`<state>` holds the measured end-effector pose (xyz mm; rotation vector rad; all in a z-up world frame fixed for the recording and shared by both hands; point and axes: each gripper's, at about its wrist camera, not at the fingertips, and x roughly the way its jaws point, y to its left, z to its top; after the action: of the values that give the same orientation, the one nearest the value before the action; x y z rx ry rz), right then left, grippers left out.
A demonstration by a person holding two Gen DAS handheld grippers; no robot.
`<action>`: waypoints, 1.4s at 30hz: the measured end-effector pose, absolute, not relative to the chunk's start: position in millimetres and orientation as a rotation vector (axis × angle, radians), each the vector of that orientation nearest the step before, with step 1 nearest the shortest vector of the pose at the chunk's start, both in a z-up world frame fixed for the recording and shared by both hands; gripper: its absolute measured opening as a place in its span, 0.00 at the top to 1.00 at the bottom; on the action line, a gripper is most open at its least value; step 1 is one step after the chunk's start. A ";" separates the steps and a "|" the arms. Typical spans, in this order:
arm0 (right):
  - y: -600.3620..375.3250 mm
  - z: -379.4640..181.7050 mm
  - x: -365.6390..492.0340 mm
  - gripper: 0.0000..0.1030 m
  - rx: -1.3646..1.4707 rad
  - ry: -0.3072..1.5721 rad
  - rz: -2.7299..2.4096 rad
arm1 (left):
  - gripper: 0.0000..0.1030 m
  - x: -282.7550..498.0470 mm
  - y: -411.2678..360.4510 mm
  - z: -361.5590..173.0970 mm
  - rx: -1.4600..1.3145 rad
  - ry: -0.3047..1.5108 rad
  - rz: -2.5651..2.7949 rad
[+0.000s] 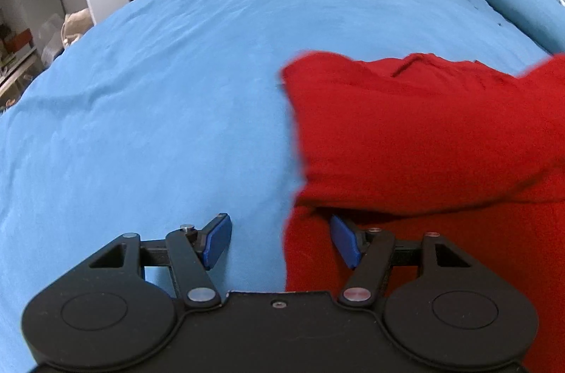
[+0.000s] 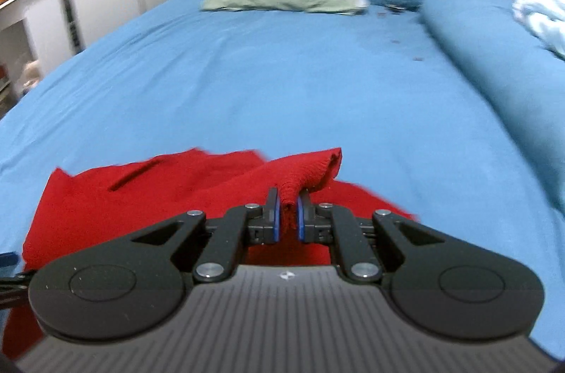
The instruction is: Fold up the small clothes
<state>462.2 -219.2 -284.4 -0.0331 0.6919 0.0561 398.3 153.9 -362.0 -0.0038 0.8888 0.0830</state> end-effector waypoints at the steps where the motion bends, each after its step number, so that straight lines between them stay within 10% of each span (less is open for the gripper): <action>1: -230.1 -286.1 463.6 0.77 -0.048 0.704 0.028 | 0.32 400.9 154.8 -361.8 -0.006 0.891 0.086; 12: -269.1 -334.7 482.1 0.75 0.014 0.851 -0.030 | 0.36 403.4 164.8 -357.8 -0.065 0.915 0.113; 14: -272.7 -351.6 482.8 0.68 0.005 0.910 -0.054 | 0.36 402.1 163.1 -355.0 -0.046 0.919 0.107; 16: -276.3 -363.8 478.8 0.38 -0.020 0.930 -0.069 | 0.38 401.5 159.2 -345.1 -0.032 0.903 0.077; 22: -278.2 -353.7 454.7 0.17 -0.010 0.868 0.013 | 0.35 406.2 127.8 -313.5 0.045 0.779 -0.093; 42: -261.7 -379.6 532.5 0.03 0.070 0.936 0.109 | 0.34 532.4 122.8 -360.8 -0.057 0.903 -0.151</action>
<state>532.5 -261.7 -379.6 0.0701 0.9361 0.1092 532.4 122.8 -360.8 -0.0566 0.9033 -0.1509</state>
